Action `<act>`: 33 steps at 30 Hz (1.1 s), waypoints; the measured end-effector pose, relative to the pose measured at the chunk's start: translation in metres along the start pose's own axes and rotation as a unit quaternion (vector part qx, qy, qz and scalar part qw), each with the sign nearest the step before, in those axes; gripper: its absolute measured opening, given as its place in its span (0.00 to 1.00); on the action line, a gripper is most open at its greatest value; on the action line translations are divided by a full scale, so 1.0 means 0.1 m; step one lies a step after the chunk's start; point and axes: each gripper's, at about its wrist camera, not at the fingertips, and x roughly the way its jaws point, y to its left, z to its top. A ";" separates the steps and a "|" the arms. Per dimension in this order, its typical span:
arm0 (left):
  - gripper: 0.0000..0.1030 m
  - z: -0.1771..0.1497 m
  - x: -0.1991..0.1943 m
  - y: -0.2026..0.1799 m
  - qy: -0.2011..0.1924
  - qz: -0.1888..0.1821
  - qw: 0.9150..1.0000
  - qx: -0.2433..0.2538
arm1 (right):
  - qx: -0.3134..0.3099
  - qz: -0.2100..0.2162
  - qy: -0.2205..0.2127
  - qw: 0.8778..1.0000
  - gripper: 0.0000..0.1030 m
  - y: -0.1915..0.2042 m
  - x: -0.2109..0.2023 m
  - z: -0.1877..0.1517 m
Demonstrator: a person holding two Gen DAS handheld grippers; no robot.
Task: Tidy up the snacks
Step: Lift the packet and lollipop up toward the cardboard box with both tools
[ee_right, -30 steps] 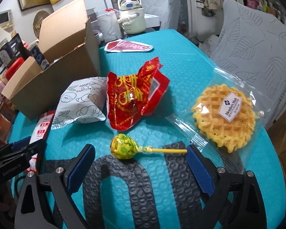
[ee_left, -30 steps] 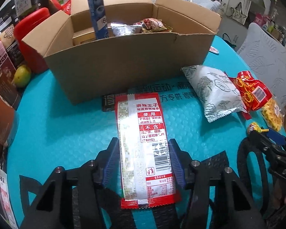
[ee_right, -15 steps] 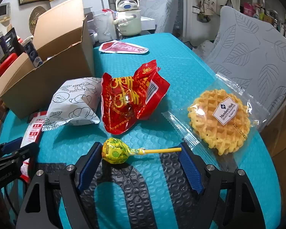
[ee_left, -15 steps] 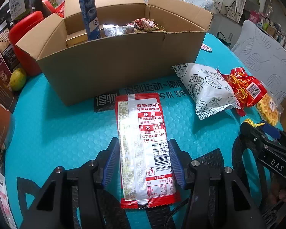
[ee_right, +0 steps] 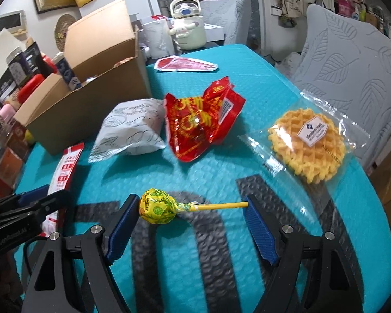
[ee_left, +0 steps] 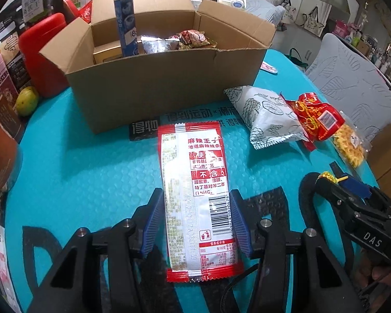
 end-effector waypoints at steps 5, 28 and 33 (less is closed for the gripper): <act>0.49 -0.08 -0.17 0.03 -0.017 0.004 1.000 0.000 | -0.011 0.020 -0.002 1.000 0.79 0.12 -0.10 -0.08; 0.49 0.09 -1.39 0.11 -0.183 -0.002 0.983 -0.005 | -0.099 0.100 -0.087 0.986 0.79 0.82 -0.83 0.26; 0.49 0.26 -1.53 0.12 -0.214 -0.003 0.977 -0.002 | -0.117 0.115 -0.110 0.980 0.79 0.90 -0.93 0.50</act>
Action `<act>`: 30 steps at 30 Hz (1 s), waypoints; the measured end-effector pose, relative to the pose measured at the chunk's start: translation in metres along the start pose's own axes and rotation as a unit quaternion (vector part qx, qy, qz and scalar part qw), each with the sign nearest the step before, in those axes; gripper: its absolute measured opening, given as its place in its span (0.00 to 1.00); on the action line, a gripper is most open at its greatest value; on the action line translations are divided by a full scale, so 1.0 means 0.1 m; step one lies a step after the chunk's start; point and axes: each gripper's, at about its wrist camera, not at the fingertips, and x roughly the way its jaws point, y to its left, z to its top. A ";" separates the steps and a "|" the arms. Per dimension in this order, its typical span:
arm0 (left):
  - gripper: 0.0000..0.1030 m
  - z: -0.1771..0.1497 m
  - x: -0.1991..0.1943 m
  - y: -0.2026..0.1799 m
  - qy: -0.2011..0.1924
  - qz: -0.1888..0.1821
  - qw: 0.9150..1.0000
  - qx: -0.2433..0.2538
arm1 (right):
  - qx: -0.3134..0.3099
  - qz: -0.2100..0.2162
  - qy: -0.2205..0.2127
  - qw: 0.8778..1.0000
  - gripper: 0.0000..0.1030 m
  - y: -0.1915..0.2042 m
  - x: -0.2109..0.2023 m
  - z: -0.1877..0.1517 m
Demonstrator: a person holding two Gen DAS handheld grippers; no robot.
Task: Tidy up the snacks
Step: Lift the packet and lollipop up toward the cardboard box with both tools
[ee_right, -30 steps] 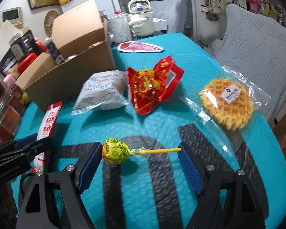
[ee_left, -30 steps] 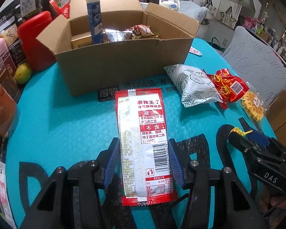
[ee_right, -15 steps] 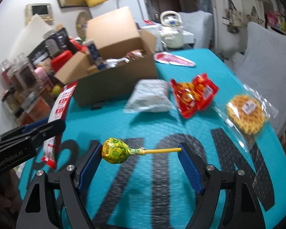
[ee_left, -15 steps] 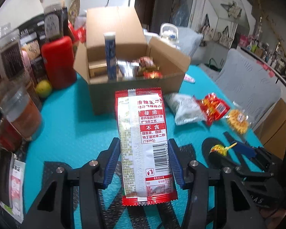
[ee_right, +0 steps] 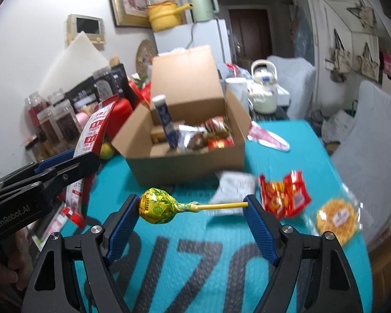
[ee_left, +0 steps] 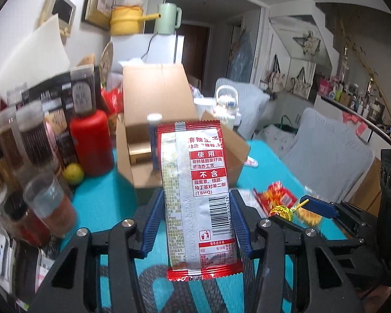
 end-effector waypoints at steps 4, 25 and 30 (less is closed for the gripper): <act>0.49 0.21 0.01 0.04 -0.021 -0.010 1.000 -0.004 | -0.013 0.014 -0.018 1.000 0.79 0.01 0.02 0.25; 0.49 1.12 0.85 0.26 -0.063 -0.005 0.998 -0.003 | -0.041 0.033 -0.064 0.997 0.79 -0.16 0.82 1.31; 0.49 1.20 1.15 0.36 -0.051 0.007 0.999 -0.011 | -0.039 0.033 -0.059 0.997 0.79 -0.27 1.12 1.46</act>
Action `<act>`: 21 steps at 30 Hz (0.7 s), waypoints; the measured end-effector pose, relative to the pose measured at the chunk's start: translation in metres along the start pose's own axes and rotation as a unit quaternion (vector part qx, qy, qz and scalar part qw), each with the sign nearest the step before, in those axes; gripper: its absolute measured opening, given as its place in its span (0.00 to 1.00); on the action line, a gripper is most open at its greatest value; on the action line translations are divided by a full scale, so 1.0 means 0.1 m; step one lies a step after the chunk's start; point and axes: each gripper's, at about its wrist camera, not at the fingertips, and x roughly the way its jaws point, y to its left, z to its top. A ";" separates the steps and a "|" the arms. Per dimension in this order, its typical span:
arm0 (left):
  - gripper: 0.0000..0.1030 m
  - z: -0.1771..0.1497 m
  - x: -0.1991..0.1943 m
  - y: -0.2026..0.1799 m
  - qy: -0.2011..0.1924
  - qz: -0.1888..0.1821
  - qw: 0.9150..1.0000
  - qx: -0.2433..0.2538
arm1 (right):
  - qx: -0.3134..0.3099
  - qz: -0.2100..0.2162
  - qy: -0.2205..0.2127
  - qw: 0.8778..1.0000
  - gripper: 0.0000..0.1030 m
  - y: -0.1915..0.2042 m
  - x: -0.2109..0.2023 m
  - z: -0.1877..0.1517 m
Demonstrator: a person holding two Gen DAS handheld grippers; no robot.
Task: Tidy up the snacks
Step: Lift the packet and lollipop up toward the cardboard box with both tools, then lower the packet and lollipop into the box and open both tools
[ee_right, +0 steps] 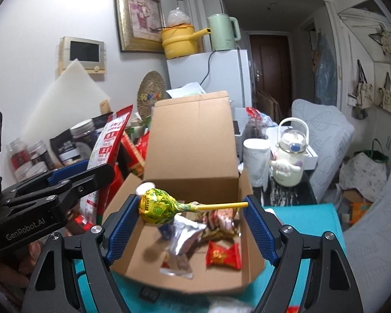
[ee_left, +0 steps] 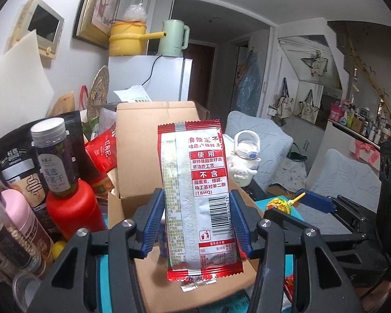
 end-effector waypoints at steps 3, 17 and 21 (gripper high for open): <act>0.49 0.01 0.18 0.05 0.009 0.013 1.000 0.003 | 0.002 -0.001 0.008 1.000 0.79 -0.06 0.17 0.03; 0.49 -0.19 0.88 0.14 0.093 0.039 0.995 0.023 | 0.011 -0.003 0.075 0.997 0.79 -0.25 0.77 -0.17; 0.49 -0.21 0.91 0.11 0.094 0.046 0.994 0.034 | 0.023 0.005 0.097 0.995 0.79 -0.29 0.87 -0.22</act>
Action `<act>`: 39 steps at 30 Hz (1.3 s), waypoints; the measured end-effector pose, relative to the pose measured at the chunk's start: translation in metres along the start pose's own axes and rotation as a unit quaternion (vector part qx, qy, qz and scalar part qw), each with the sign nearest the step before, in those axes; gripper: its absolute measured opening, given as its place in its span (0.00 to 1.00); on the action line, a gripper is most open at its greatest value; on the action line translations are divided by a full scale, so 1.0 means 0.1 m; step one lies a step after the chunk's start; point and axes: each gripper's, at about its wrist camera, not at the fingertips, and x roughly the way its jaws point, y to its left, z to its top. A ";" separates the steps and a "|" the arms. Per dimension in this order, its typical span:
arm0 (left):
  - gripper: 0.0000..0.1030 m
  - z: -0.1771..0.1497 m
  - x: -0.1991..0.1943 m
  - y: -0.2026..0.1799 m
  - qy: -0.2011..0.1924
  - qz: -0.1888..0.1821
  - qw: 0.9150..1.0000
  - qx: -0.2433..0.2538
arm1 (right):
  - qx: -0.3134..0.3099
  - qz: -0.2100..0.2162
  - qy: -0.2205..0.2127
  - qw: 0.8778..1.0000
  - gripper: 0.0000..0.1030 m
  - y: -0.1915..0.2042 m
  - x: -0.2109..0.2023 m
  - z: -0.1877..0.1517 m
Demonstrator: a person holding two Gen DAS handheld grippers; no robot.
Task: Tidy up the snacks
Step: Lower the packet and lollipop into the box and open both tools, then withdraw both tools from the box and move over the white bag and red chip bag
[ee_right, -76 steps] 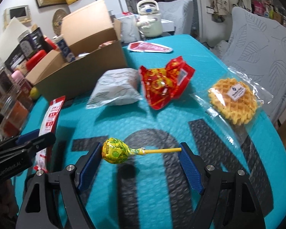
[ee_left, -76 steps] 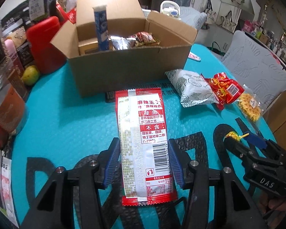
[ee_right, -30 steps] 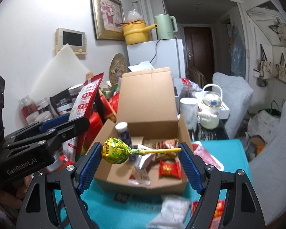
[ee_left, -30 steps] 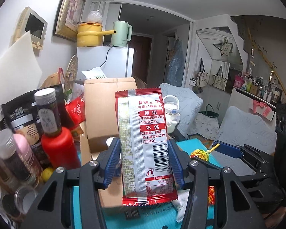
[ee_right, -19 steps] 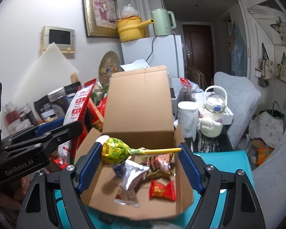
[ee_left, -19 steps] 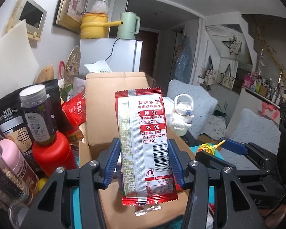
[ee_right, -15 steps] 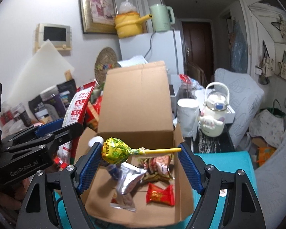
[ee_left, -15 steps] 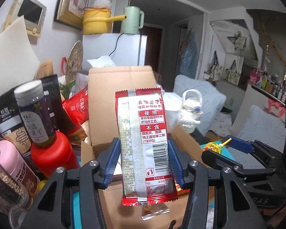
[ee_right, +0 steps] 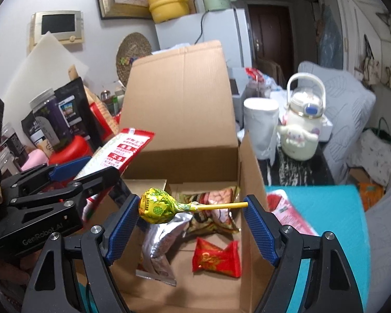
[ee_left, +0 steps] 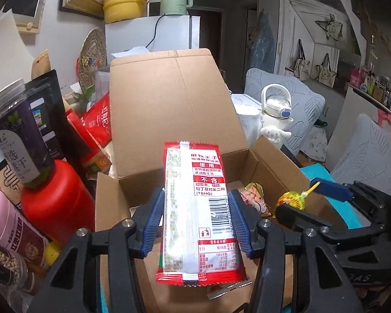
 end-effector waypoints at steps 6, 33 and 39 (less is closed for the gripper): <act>0.52 0.02 0.03 0.01 0.013 0.022 1.000 0.007 | 0.004 -0.016 0.015 1.000 0.86 -0.03 0.06 -0.03; 0.53 0.16 -0.65 -0.12 -0.031 0.044 0.998 0.015 | -0.005 -0.049 -0.039 0.998 0.86 0.10 -0.71 0.06; 0.53 0.17 -1.02 -0.22 -0.056 0.040 0.998 0.017 | -0.011 -0.052 -0.067 0.996 0.86 0.19 -1.09 0.06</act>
